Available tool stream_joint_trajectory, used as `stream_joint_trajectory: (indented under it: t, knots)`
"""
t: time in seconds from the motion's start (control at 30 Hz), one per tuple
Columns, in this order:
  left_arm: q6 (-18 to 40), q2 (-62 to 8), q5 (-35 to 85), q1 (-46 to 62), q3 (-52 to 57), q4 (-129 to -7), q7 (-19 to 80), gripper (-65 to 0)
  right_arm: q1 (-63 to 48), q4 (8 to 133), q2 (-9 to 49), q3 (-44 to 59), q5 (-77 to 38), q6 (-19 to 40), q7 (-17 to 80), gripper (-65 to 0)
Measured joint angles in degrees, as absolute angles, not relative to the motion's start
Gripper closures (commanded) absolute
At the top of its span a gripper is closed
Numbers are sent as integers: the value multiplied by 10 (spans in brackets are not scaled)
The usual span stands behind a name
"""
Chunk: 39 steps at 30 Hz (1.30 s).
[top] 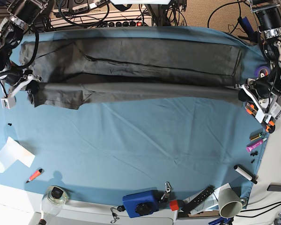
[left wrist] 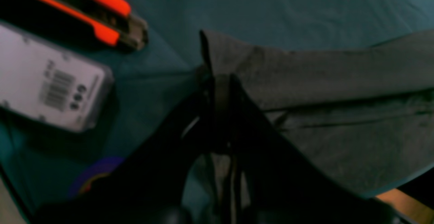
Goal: Fold the T-shirt properly
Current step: 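Lift the shirt side with both grippers and fold it over the body, then lay the folded strip flat and hold its ends with both grippers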
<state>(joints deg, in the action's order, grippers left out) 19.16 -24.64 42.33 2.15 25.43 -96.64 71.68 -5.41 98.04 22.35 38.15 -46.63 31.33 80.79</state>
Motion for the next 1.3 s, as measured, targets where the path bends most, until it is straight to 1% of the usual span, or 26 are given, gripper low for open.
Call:
stream_joint_trajectory:
  t: [0.17,0.27,0.37,0.67,0.9,1.13,1.17,1.2,1.27,1.3]
  knots:
    - [192,-246,423,57,254,-1000,716,0,-95,1001,222,414,-469,313,811,0]
    - [192,-246,423,75,254,-1015,715,0,-113,1010,222,441,-496,313,810,0]
    - [192,-246,423,89,254,-1022,713,0,-130,1014,222,460,-498,316,810,0]
    - [192,-244,423,127,254,-1023,712,0,-161,1014,222,463,-496,316,810,0]
    - [192,-244,423,133,254,-1023,716,0,-185,1014,222,463,-495,316,810,0]
    - [192,-244,416,136,254,-1023,715,0,-187,1014,222,463,-495,316,810,0]
    - [192,-244,415,136,254,-1023,715,-45,-187,1014,222,463,-495,320,810,0]
    - [192,-244,413,137,254,-1023,715,-98,-187,1014,222,463,-495,330,810,-13]
    - [194,-245,403,138,254,-1023,715,-194,-187,1014,222,463,-493,342,810,-103]
    - [194,-245,402,138,254,-1023,716,-230,-187,1014,222,463,-489,344,809,-148]
